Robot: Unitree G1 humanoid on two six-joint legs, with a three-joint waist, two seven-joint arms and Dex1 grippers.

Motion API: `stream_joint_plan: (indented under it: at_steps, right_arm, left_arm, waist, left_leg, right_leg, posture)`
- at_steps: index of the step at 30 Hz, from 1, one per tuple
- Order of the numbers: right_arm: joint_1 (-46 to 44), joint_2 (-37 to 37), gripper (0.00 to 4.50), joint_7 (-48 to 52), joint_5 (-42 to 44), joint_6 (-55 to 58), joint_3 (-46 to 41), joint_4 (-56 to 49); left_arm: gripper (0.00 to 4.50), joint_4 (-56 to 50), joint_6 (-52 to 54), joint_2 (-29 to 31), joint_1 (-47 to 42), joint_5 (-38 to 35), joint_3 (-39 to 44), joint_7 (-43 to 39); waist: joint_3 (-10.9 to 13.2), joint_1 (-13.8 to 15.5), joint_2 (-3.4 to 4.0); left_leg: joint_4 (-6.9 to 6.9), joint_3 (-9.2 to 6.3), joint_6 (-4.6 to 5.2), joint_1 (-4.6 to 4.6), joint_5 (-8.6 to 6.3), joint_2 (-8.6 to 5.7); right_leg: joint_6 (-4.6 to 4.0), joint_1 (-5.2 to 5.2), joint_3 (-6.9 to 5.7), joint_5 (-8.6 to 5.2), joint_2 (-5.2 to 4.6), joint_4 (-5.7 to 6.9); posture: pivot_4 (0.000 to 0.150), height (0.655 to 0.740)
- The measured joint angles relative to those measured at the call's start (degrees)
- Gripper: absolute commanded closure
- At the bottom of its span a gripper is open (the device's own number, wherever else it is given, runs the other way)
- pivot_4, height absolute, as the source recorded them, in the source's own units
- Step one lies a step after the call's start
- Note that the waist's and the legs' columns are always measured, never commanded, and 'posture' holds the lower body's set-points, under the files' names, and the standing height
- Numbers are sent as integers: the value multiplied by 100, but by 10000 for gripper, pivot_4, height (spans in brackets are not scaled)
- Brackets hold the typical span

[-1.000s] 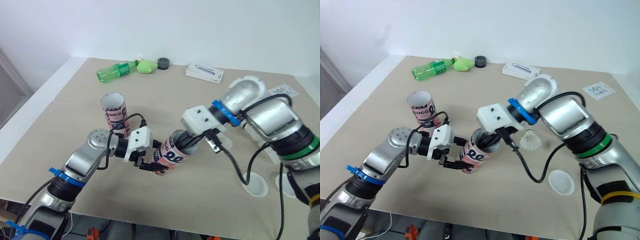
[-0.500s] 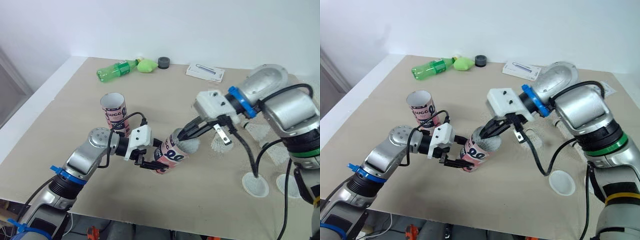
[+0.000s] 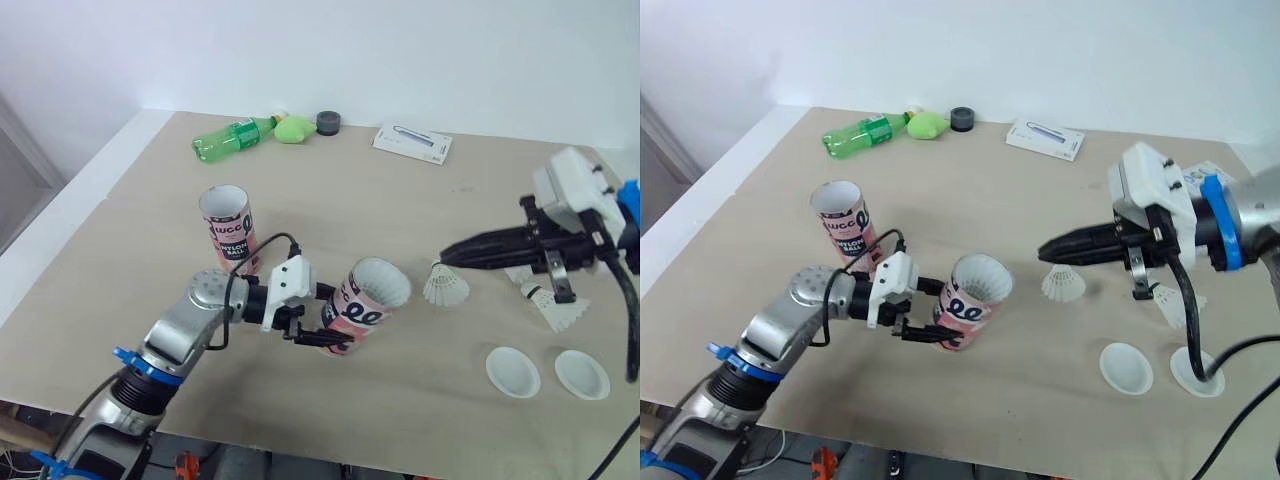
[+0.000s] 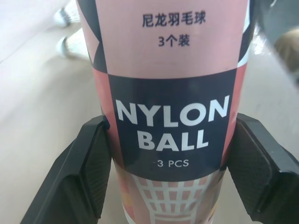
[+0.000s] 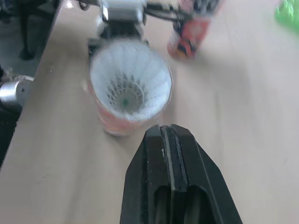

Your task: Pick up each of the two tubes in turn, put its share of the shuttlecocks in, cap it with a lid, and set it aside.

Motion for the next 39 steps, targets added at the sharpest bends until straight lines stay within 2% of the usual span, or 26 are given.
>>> stream_joint_plan:
  at_steps: [5, 9, 10, 15, 18, 19, 20, 21, 24, 28, 31, 35, 36, 39]
  right_arm:
    - [1249, -45, 44639, -117, -38, 253, -983, -318]
    - [2541, -150, 44639, 10, -582, 96, -1551, -478]
    - [2862, -186, 44639, 73, -801, -53, -1647, -491]
    - [3274, -390, 44639, 147, -1293, -543, -1697, -497]
    - [3378, -433, 35904, 146, -1534, -821, -1647, -334]
    - [3378, -438, 29733, 142, -1586, -883, -1631, -267]
    - [3381, -442, 27028, 144, -1617, -917, -1617, -214]
    - [3419, -445, 21308, 160, -1679, -1008, -1606, -145]
    - [3442, -461, 7762, 106, -1892, -1255, -1328, 12]
    - [3197, -523, 7762, 48, -2215, -1802, -525, 568]
    - [2525, -526, 7762, 7, -2385, -2047, 131, 1098]
    - [2201, -526, 7762, 46, -2561, -2277, 619, 1543]
    - [1931, -523, 7762, 144, -2704, -2458, 1010, 1970]
    - [1777, -523, 7762, 258, -2799, -2627, 1246, 2263]
  left_arm:
    - [13452, 431, -810, -177, 320, 3, 113, -77]
    - [13452, 1192, -2099, -436, 436, 105, 114, -275]
    - [13452, 1495, -2488, -559, 422, 120, 126, -279]
    - [13452, 2269, -3334, -903, 394, 124, 203, -265]
    - [13452, 2480, -3566, -997, 413, 115, 257, -257]
    - [13452, 2520, -3649, -1003, 417, 116, 255, -261]
    - [13452, 2550, -3707, -1011, 421, 116, 254, -263]
    - [13452, 2592, -3742, -1023, 433, 115, 255, -266]
    - [13452, 2645, -3743, -1065, 446, 108, 245, -296]
    - [13452, 2705, -3574, -1127, 392, 67, 256, -356]
    - [13452, 2737, -3346, -1185, 291, 35, 267, -380]
    - [13452, 2757, -3313, -1232, 275, 21, 270, -388]
    - [13452, 2822, -3359, -1294, 244, 35, 274, -389]
    - [13452, 2885, -3474, -1338, 229, 72, 275, -387]
  waist:
    - [-3, -18, 12]
    - [-5, 10, 16]
    - [-5, 9, 17]
    - [-4, -10, 14]
    - [-5, -11, 9]
    - [-6, -13, 9]
    - [-6, -14, 9]
    - [-7, -14, 8]
    - [-11, -12, 10]
    - [-13, -7, 13]
    - [-13, -12, 14]
    - [-13, -3, 16]
    - [-14, -9, 19]
    - [-14, -9, 20]
  left_leg:
    - [-21, -11, 0, 2, 0, 12]
    - [-16, -14, 0, 6, 1, 6]
    - [-4, -12, -1, 10, 1, 5]
    - [24, -2, -1, 49, 13, 7]
    - [38, 4, -4, 58, 13, 8]
    - [39, 10, -4, 59, 14, 8]
    - [39, 13, -4, 59, 15, 8]
    - [40, 15, -3, 59, 16, 7]
    - [40, 14, -2, 58, 16, 6]
    - [38, 12, -2, 54, 15, -1]
    - [39, 11, 0, 55, 17, -2]
    - [39, 10, -1, 50, 17, -4]
    - [37, 13, -2, 45, 16, -4]
    - [35, 11, -2, 46, 16, -2]
  right_leg:
    - [-17, -11, 2, -5, 26, 7]
    - [-12, 0, -2, -5, 21, 6]
    - [11, 9, 0, -9, 18, 5]
    - [14, 33, 4, -12, 11, -2]
    - [13, 35, 4, -11, 3, -2]
    - [12, 35, 5, -10, -1, -2]
    - [11, 35, 5, -9, -3, -2]
    - [11, 36, 5, -9, -4, -2]
    - [13, 36, 5, -6, -3, -2]
    - [17, 36, 7, -8, -4, -2]
    - [21, 37, 9, -5, -4, -2]
    - [23, 36, 10, -7, -4, -2]
    - [23, 39, 13, -7, -3, -2]
    - [23, 40, 13, -7, 1, -2]
  posture:
    - [1500, 7294]
    - [1500, 7294]
    - [1500, 7294]
    - [1500, 7294]
    - [1500, 7294]
    - [1500, 7294]
    - [1500, 7294]
    - [1500, 7294]
    - [1500, 7294]
    - [1500, 7294]
    - [1500, 7294]
    - [1500, 7294]
    - [1500, 7294]
    - [1500, 7294]
